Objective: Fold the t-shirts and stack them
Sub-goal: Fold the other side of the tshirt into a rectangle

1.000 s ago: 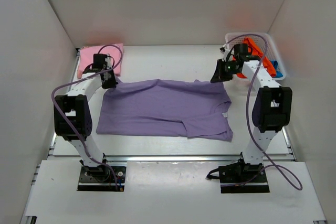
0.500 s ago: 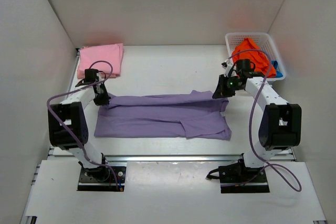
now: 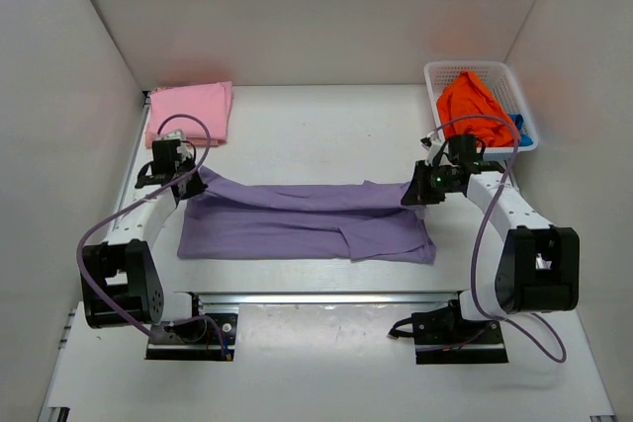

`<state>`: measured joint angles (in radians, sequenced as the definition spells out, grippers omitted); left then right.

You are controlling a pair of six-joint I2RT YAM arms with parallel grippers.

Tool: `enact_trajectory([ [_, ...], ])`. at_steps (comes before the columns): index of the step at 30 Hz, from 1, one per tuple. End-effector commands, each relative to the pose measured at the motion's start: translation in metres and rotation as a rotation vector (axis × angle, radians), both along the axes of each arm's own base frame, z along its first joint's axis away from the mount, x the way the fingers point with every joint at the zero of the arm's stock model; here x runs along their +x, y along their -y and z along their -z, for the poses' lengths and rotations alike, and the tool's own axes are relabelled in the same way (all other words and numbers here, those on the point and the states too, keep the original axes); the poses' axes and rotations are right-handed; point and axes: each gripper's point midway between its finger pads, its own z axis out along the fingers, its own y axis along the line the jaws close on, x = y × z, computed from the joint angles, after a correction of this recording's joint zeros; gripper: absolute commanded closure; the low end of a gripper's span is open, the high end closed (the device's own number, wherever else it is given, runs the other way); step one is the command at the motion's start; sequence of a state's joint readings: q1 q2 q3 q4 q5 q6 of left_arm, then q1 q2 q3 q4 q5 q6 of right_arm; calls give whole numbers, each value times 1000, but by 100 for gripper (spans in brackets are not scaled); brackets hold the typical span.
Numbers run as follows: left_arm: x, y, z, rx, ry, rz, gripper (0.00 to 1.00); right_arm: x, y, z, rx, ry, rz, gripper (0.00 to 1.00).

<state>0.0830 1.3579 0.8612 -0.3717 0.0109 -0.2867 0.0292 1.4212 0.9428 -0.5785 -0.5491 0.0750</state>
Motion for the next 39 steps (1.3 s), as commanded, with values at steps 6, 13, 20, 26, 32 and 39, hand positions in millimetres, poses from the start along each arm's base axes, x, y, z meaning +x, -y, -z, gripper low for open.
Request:
enact_trajectory([
  [6, -28, 2, 15, -30, -25, -48, 37, -6, 4, 3, 2, 41, -5, 100],
  [13, -26, -12, -7, 8, 48, -123, 26, -23, 6, 23, -15, 8, 0, 100],
  [20, -10, -20, -11, 34, 44, -127, 28, -33, 4, 37, -12, -19, -4, 100],
  [26, -12, -26, 22, 37, -86, -158, 35, -33, 3, 36, 1, -16, -6, 100],
  [32, -12, -22, 25, -71, -60, -222, 42, -39, -5, 41, 7, -30, -30, 99],
  [39, -3, -17, 12, -110, -12, -211, 43, -42, -8, 45, 16, -36, -37, 100],
])
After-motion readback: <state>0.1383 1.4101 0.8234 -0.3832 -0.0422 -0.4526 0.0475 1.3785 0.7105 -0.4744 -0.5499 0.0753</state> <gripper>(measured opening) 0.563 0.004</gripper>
